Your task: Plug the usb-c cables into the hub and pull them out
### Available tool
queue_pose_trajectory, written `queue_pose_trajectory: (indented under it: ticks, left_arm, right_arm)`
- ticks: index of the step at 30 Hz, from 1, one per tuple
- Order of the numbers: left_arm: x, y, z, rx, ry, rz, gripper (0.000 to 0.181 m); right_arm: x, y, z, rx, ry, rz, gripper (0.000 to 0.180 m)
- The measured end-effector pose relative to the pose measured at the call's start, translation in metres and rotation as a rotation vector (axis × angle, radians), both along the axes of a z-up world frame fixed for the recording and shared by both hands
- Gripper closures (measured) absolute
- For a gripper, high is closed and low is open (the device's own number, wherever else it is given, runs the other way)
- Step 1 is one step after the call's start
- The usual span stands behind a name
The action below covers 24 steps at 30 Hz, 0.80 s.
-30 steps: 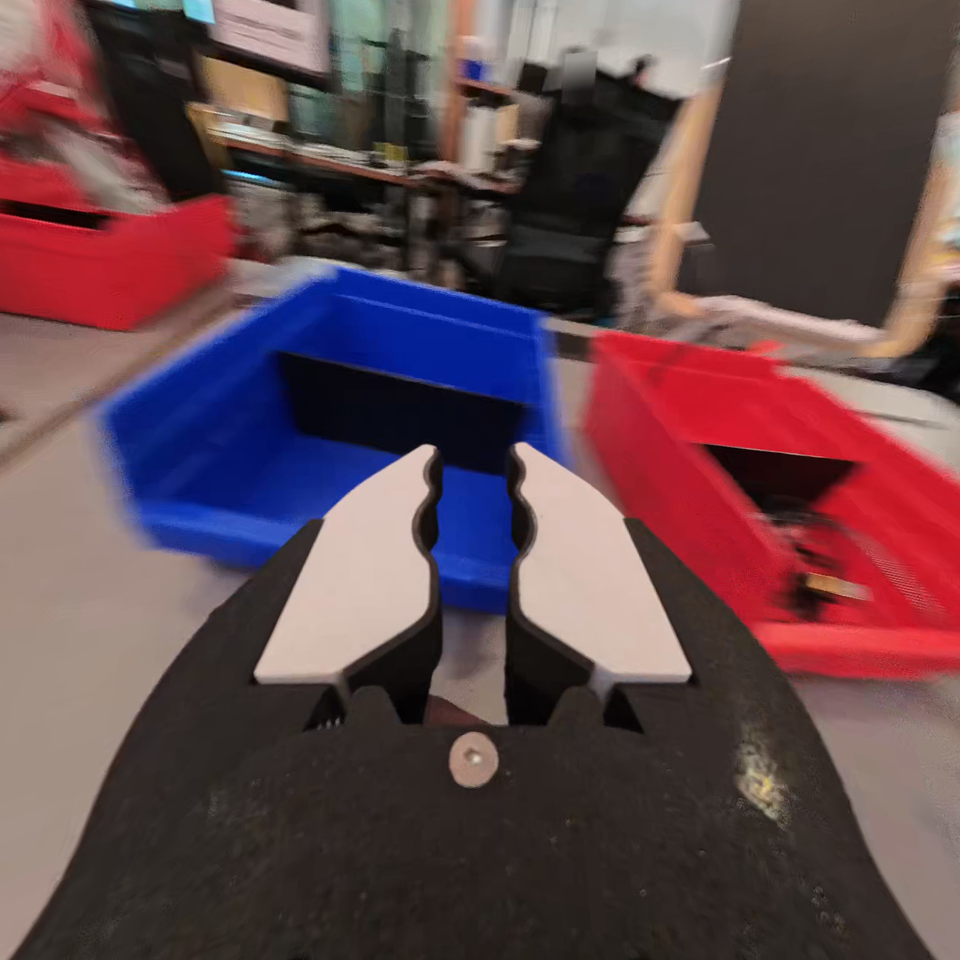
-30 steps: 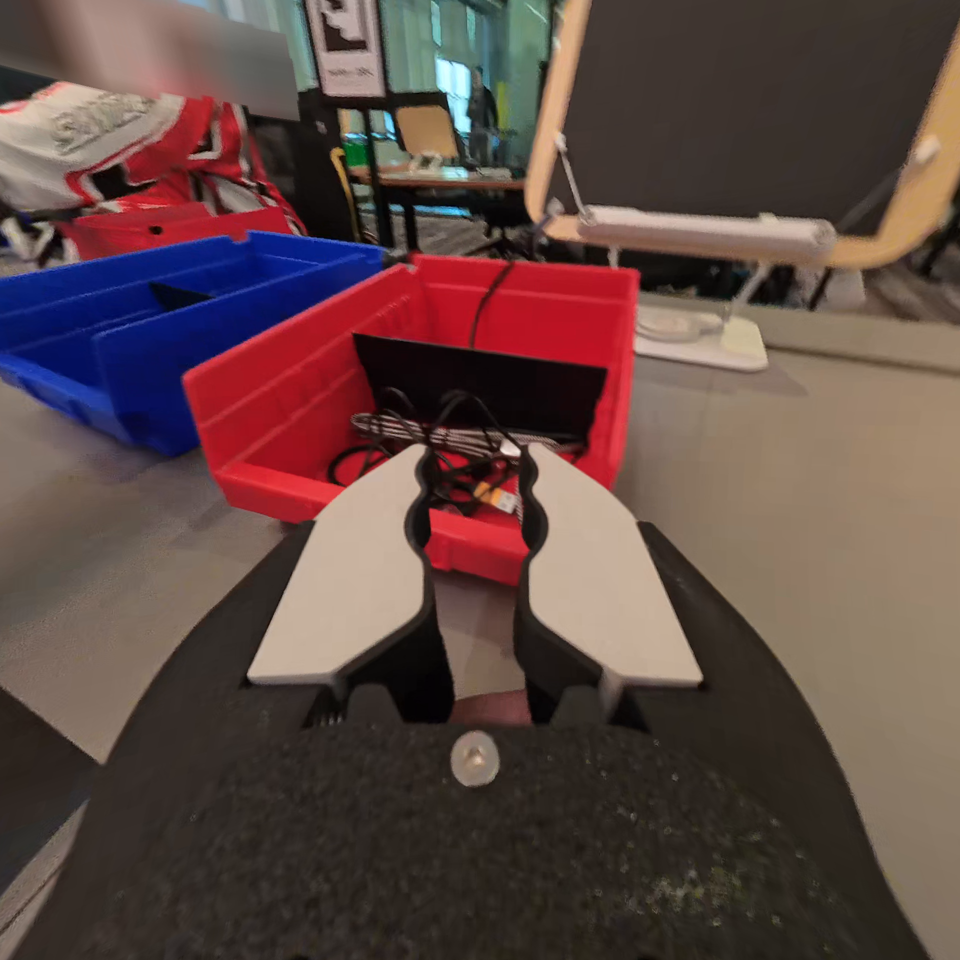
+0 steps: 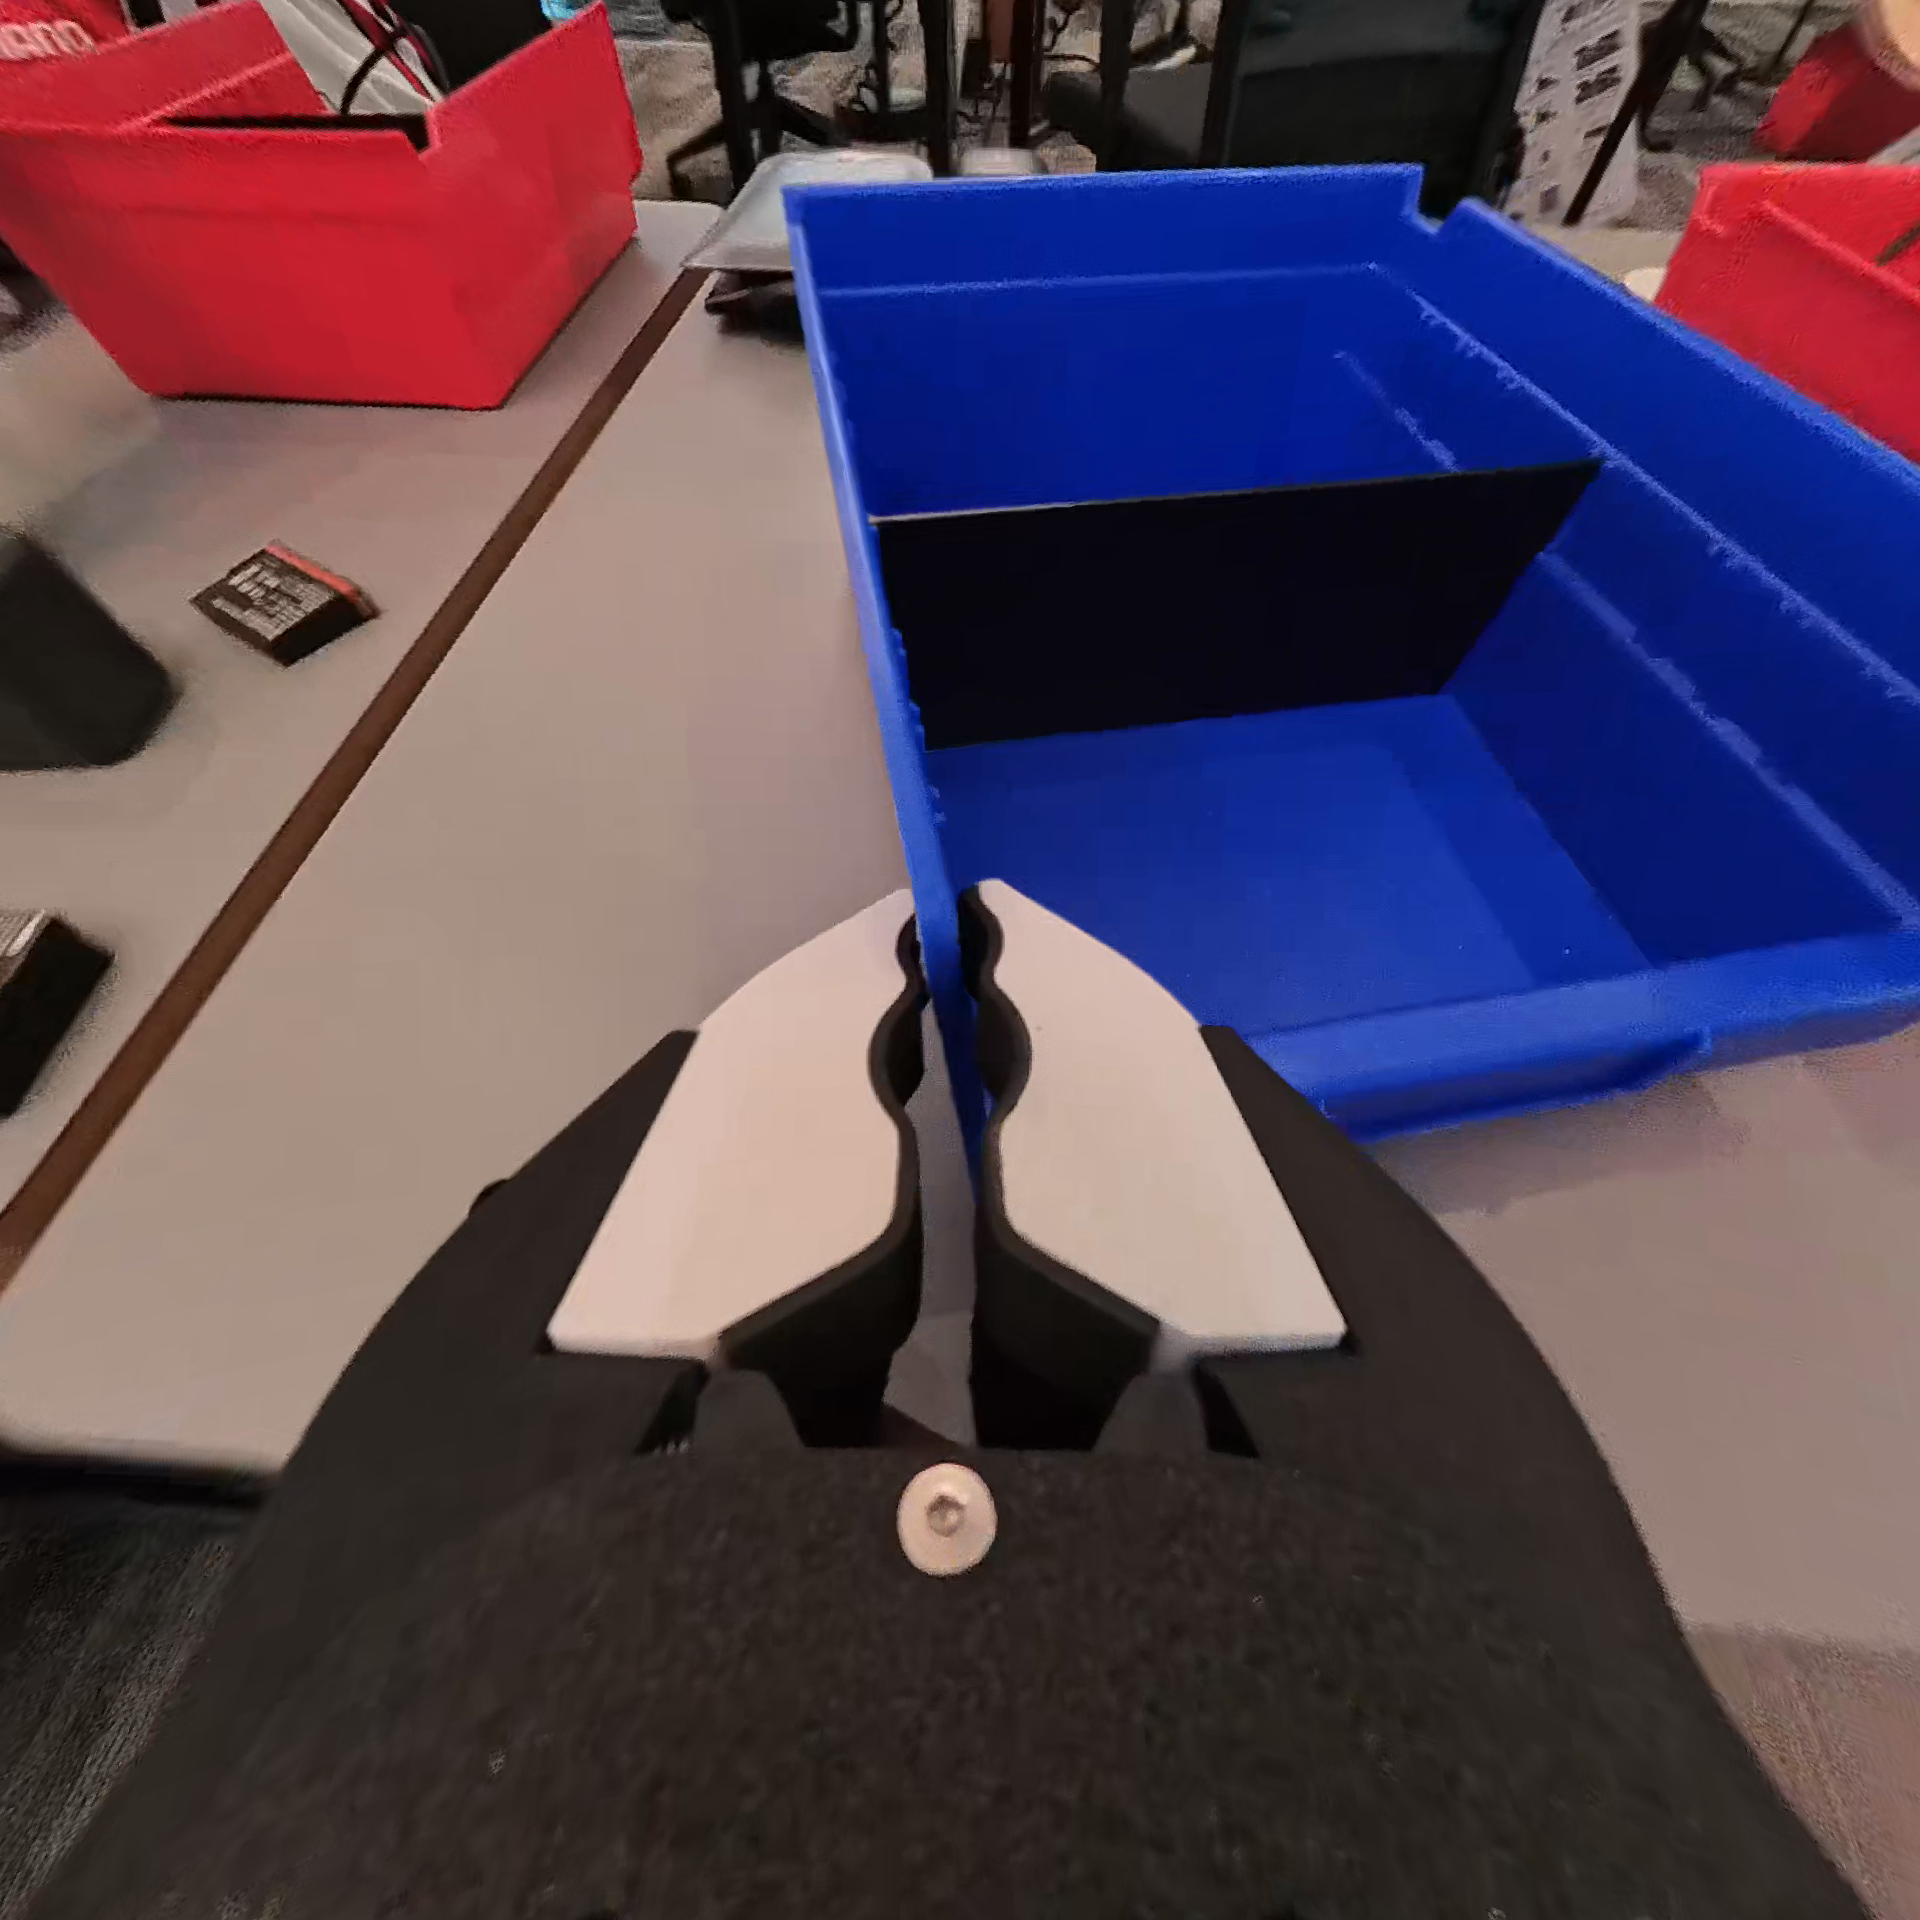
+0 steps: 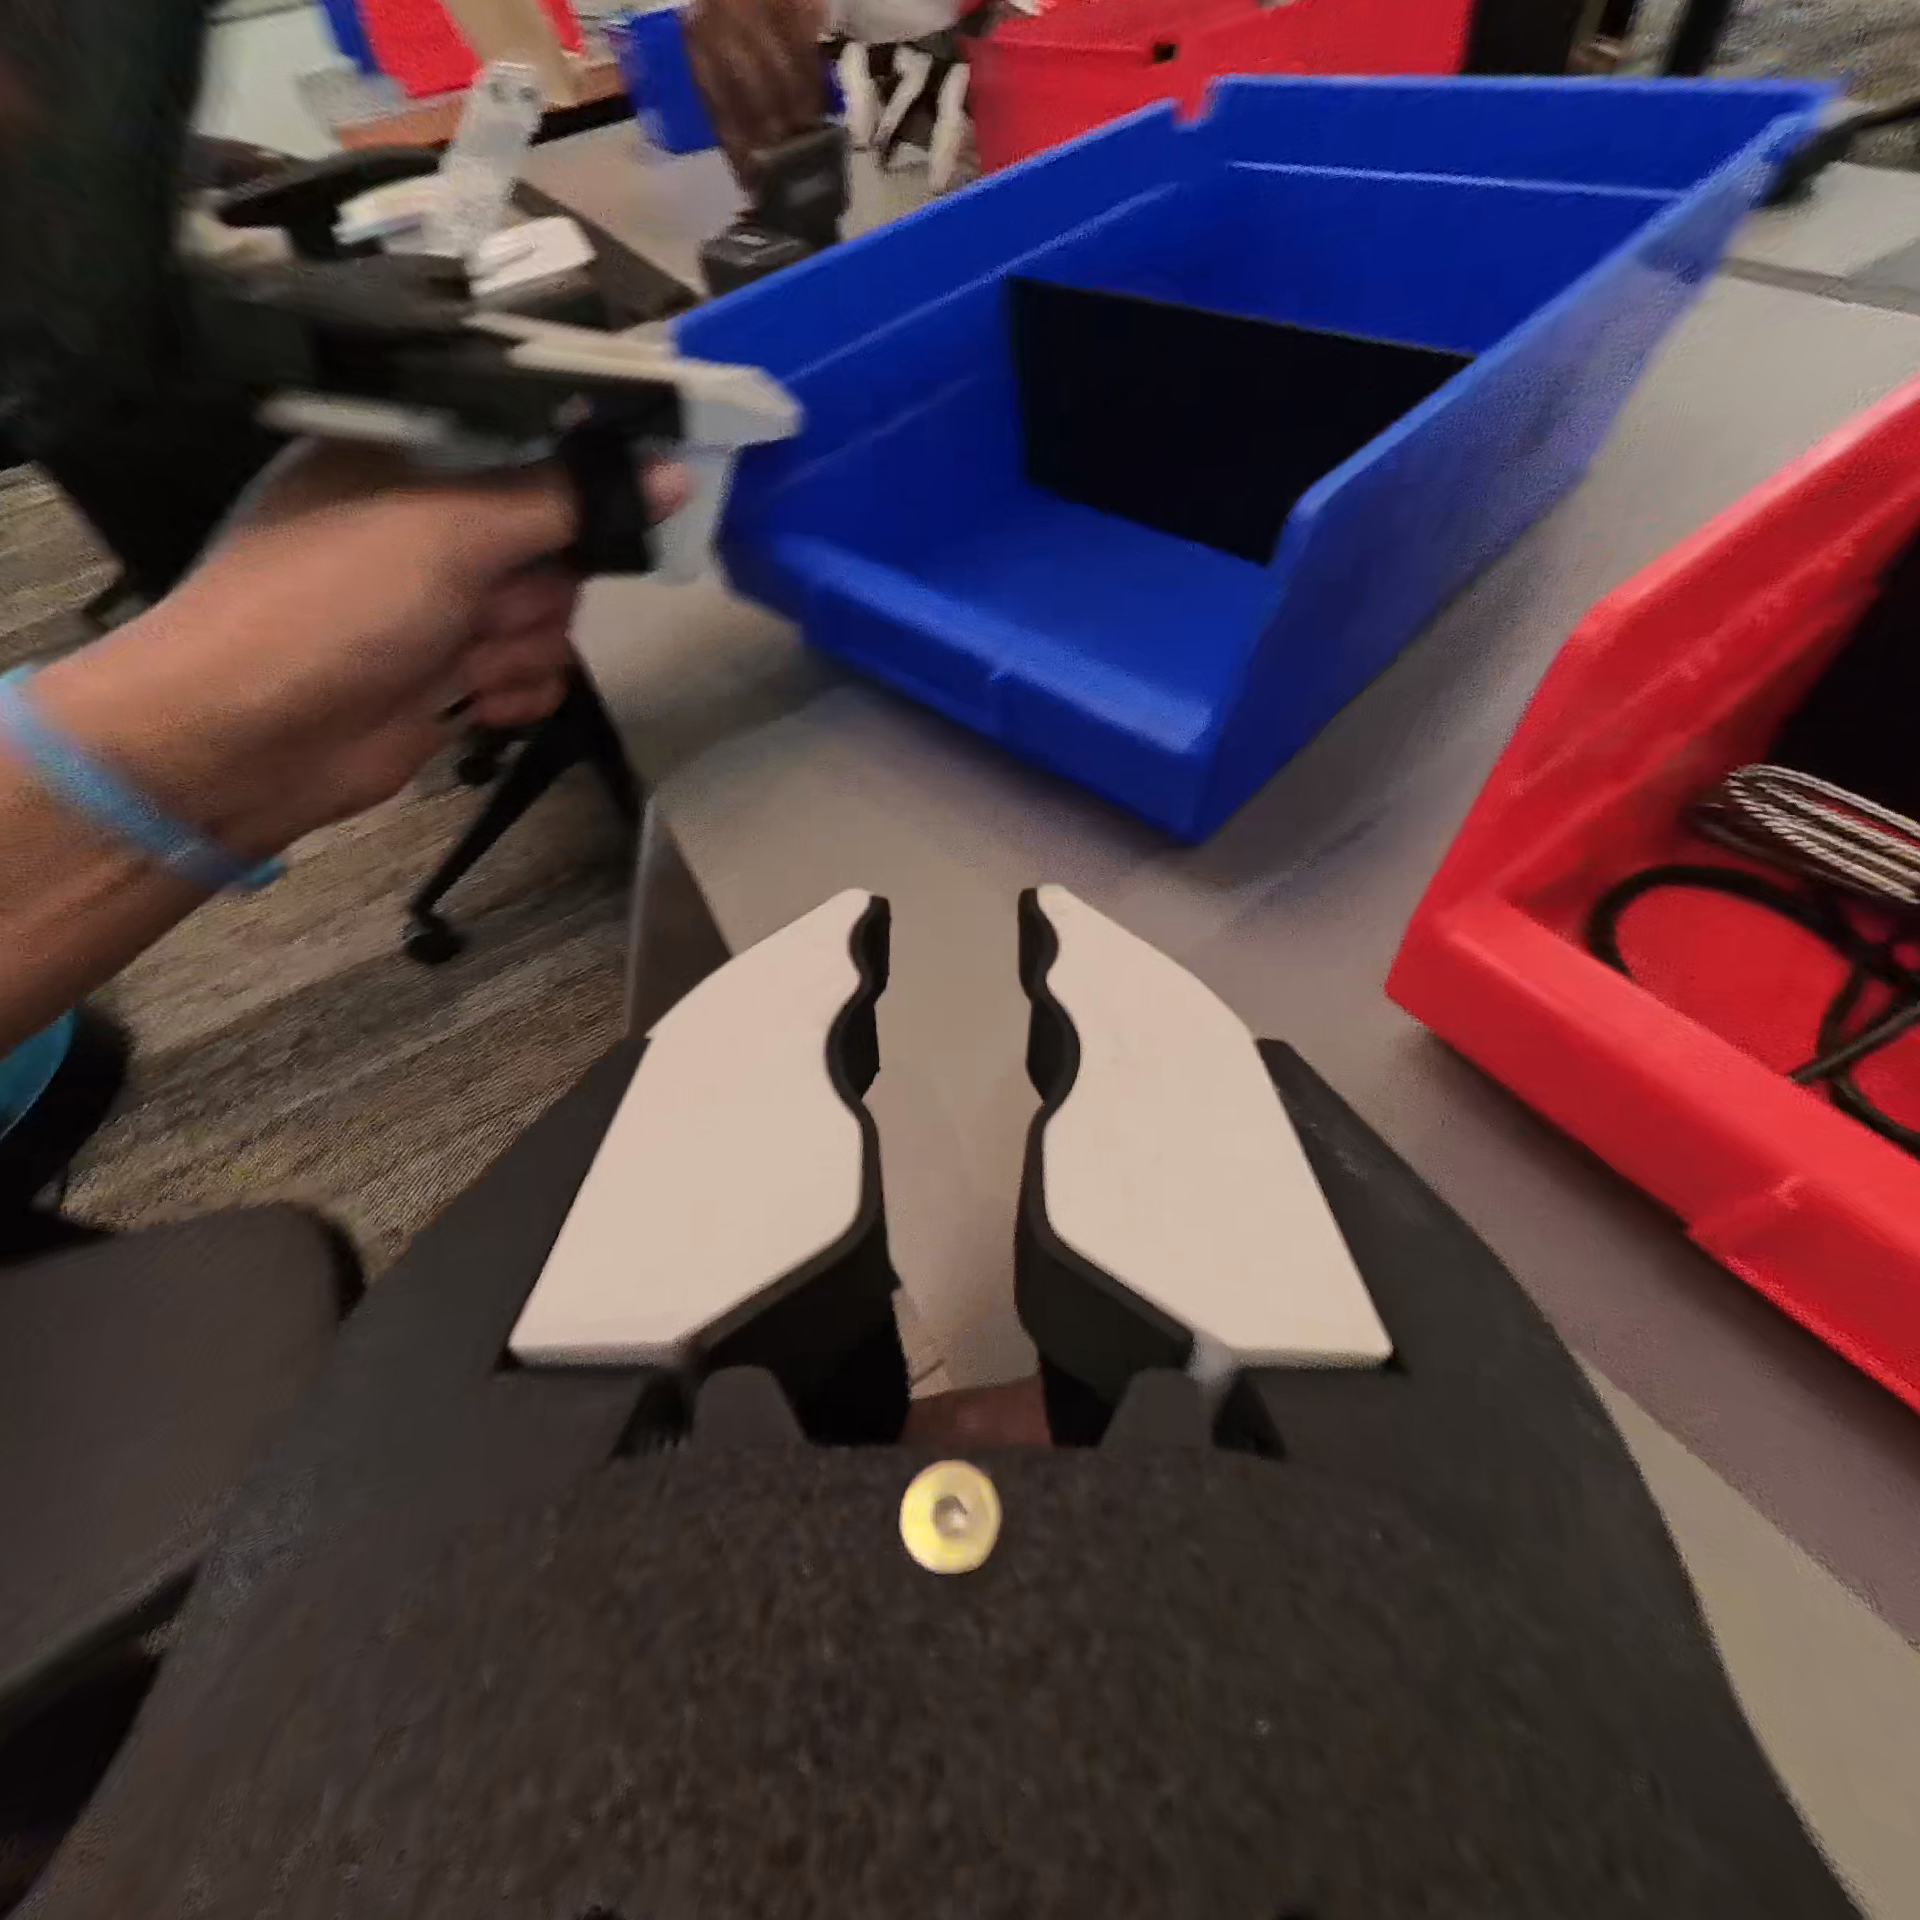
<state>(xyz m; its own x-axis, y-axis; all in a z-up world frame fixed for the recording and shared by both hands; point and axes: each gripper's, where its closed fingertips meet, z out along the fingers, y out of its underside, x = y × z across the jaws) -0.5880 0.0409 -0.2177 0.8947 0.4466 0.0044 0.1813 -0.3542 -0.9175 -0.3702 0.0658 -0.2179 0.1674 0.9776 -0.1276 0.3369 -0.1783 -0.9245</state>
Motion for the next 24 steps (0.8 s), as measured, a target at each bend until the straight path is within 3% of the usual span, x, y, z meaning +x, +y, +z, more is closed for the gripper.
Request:
queue_pose_trajectory:
  ticks: [5, 12, 15, 20, 24]
  left_arm:
    - [0.041, -0.055, 0.0, 0.01, -0.026, 0.079, 0.177]
    - [0.081, -0.095, 0.002, 0.007, -0.01, 0.106, 0.176]
    - [0.089, -0.099, 0.019, 0.03, 0.06, 0.127, 0.176]
    - [0.107, -0.083, 0.081, 0.154, 0.163, 0.125, 0.177]
    - [0.14, -0.033, 0.148, 0.273, 0.226, 0.038, 0.177]
  right_arm:
    - [-0.005, 0.025, 0.004, 0.021, 0.005, -0.256, 0.148]
    - [-0.005, 0.016, 0.003, 0.126, -0.034, -0.327, 0.171]
    - [0.001, 0.015, 0.017, 0.113, -0.036, -0.335, 0.173]
    - [0.021, 0.033, 0.084, 0.223, 0.073, -0.368, 0.174]
    - [0.067, 0.071, 0.152, 0.299, 0.169, -0.465, 0.174]
